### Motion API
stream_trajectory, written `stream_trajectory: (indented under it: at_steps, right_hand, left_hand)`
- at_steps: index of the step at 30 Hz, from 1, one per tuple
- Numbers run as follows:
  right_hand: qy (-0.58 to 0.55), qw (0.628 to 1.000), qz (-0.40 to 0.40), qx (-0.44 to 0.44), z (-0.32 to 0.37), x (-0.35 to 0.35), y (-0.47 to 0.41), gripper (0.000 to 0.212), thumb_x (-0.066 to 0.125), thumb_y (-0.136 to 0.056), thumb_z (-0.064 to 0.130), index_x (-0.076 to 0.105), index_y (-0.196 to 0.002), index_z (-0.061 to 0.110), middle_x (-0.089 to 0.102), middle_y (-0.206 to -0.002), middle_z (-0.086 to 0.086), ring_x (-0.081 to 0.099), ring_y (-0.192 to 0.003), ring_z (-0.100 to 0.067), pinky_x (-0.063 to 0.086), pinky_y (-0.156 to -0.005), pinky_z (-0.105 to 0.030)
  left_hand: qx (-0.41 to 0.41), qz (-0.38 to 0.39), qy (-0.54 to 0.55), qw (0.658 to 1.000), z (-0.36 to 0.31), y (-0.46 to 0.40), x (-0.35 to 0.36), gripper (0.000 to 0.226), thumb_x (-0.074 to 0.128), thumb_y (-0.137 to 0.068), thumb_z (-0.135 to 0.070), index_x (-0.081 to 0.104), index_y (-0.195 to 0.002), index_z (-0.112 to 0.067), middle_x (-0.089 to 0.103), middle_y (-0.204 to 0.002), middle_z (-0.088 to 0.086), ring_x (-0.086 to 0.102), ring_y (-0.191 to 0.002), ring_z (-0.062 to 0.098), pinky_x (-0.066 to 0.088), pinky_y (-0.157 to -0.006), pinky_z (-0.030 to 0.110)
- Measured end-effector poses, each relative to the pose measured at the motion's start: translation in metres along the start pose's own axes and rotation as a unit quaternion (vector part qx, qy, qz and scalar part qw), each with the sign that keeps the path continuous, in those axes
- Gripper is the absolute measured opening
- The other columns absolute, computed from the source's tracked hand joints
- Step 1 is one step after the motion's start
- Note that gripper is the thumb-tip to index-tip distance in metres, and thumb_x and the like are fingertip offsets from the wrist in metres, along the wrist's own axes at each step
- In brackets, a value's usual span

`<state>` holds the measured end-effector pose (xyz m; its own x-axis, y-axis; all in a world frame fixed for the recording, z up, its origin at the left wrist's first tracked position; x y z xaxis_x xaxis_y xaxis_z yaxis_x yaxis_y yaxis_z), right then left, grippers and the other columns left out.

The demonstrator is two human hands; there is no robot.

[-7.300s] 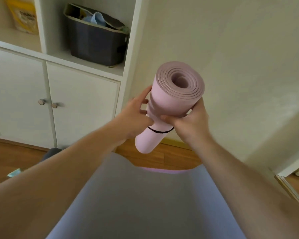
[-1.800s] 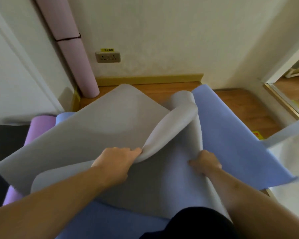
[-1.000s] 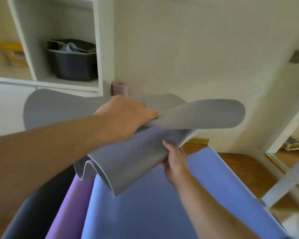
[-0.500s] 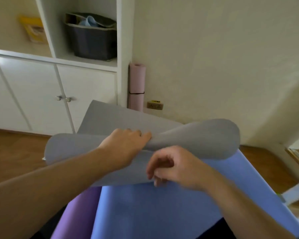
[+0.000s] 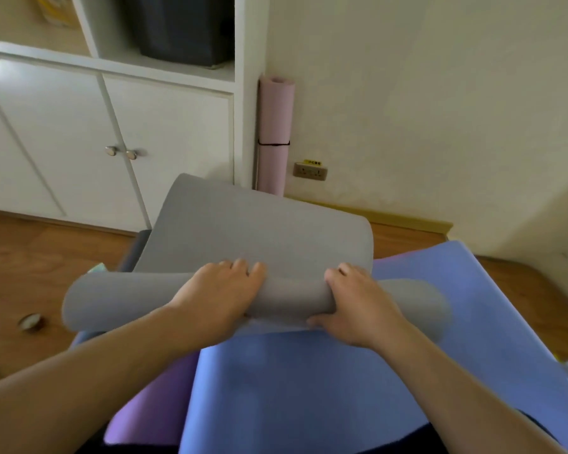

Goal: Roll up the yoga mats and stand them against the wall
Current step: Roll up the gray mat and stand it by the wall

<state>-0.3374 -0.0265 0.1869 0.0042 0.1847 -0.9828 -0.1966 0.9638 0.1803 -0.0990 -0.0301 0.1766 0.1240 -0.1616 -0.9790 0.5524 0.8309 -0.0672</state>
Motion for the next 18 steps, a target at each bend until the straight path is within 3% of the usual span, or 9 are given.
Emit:
stream_trajectory:
  at_steps: [3, 5, 8, 12, 18]
  right_hand:
    - [0.007, 1.000, -0.018, 0.006, 0.008, -0.003, -0.006, 0.064, 0.079, -0.079, 0.067, 0.041, -0.101, 0.021, 0.058, -0.115, -0.005, 0.056, -0.112, -0.029, 0.038, -0.085, -0.039]
    - [0.032, 0.999, -0.035, -0.003, 0.015, -0.001, -0.009, 0.068, 0.079, -0.078, 0.070, 0.041, -0.106, 0.021, 0.058, -0.117, -0.005, 0.055, -0.113, -0.028, 0.040, -0.093, -0.038]
    - [0.000, 0.999, -0.018, -0.030, 0.021, 0.009, -0.008, 0.075, 0.063, -0.082, 0.082, 0.046, -0.122, 0.021, 0.048, -0.121, -0.003, 0.045, -0.116, -0.027, 0.037, -0.106, -0.040]
    - [-0.051, 0.998, -0.010, -0.021, 0.025, 0.019, -0.003, 0.063, 0.035, -0.094, 0.080, 0.048, -0.109, 0.021, 0.047, -0.115, -0.002, 0.042, -0.111, -0.024, 0.034, -0.107, -0.040]
    - [-0.030, 0.996, -0.085, -0.030, 0.029, 0.022, -0.001, 0.049, 0.056, -0.098, 0.066, 0.043, -0.101, 0.019, 0.048, -0.107, -0.002, 0.046, -0.101, -0.024, 0.039, -0.097, -0.039]
  left_hand:
    - [-0.048, 0.029, 0.096, 0.994, 0.002, 0.007, 0.002, 0.064, 0.048, -0.090, -0.081, 0.044, -0.115, -0.022, 0.062, -0.113, 0.000, 0.065, -0.100, 0.026, 0.051, -0.082, 0.039]
    - [-0.079, 0.071, 0.113, 0.988, 0.002, 0.009, 0.006, 0.061, 0.035, -0.095, -0.081, 0.041, -0.112, -0.023, 0.060, -0.120, 0.001, 0.062, -0.106, 0.026, 0.050, -0.089, 0.039]
    - [-0.101, 0.129, 0.137, 0.977, 0.006, 0.014, 0.012, 0.055, 0.035, -0.097, -0.078, 0.036, -0.105, -0.024, 0.058, -0.127, 0.004, 0.059, -0.116, 0.027, 0.046, -0.095, 0.039]
    - [-0.112, 0.208, 0.225, 0.945, 0.010, 0.022, 0.020, 0.052, 0.039, -0.098, -0.076, 0.037, -0.107, -0.025, 0.054, -0.133, 0.004, 0.053, -0.124, 0.027, 0.040, -0.098, 0.037]
    - [-0.129, 0.091, 0.146, 0.977, 0.012, 0.020, 0.014, 0.041, 0.050, -0.103, -0.061, 0.038, -0.101, -0.022, 0.064, -0.116, 0.002, 0.065, -0.104, 0.025, 0.038, -0.074, 0.034]
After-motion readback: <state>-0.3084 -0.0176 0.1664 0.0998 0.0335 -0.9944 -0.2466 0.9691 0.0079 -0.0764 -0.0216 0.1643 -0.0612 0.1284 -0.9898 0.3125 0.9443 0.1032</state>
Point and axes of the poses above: each hand's wrist, its own y-axis away from the middle knuckle, its own x-axis out of the palm, z = x × y, the point moved 2 cm from there along -y, towards the middle knuckle
